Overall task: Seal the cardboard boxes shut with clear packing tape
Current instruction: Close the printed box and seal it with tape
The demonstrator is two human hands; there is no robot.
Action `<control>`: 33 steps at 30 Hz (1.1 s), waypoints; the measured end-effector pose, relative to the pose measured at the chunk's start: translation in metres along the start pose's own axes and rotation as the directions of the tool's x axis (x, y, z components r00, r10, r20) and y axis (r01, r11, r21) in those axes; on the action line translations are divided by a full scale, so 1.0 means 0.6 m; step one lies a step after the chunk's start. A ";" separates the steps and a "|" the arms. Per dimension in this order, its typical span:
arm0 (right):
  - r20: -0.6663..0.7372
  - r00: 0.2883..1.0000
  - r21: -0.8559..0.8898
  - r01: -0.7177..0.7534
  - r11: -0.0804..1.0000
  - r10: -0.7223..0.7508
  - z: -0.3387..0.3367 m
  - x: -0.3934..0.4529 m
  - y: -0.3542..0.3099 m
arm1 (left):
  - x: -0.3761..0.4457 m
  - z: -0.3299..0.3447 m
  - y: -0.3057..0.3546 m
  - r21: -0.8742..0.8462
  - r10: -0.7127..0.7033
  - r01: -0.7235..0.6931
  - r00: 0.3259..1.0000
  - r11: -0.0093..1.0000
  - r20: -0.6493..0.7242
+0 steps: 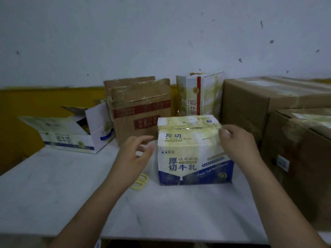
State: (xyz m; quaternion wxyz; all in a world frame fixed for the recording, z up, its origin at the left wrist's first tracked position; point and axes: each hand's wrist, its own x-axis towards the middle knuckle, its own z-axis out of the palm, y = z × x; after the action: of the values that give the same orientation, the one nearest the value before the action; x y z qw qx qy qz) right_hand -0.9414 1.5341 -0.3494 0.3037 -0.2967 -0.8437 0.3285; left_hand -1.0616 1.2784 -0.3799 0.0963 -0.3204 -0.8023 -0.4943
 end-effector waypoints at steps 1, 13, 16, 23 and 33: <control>0.056 0.998 0.114 -0.023 0.993 0.017 -0.006 -0.010 0.009 | -0.003 0.012 0.007 0.027 0.038 -0.040 0.997 0.999 0.068; -0.064 0.850 -0.122 0.514 0.849 -0.524 0.018 -0.062 0.078 | 0.031 0.053 -0.026 0.173 0.114 -0.126 0.990 0.977 0.080; -0.146 0.795 -0.216 0.555 0.804 -0.588 0.026 -0.057 0.080 | 0.035 0.058 -0.023 0.191 0.103 -0.115 0.992 0.975 0.071; 0.029 0.833 0.092 0.548 0.831 -0.553 0.021 -0.050 0.097 | 0.023 0.062 0.015 0.437 0.259 -0.277 0.961 0.856 0.102; 0.137 0.734 -0.017 0.673 0.739 -0.665 -0.021 -0.073 0.057 | 0.042 0.078 0.067 0.048 0.375 -0.429 0.834 0.902 0.404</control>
State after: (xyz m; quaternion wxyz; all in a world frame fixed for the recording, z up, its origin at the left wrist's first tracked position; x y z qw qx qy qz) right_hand -0.8943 1.5288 -0.3810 0.3394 0.0376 -0.9211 0.1871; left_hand -1.0490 1.3414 -0.3619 0.0601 -0.5653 -0.7519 -0.3339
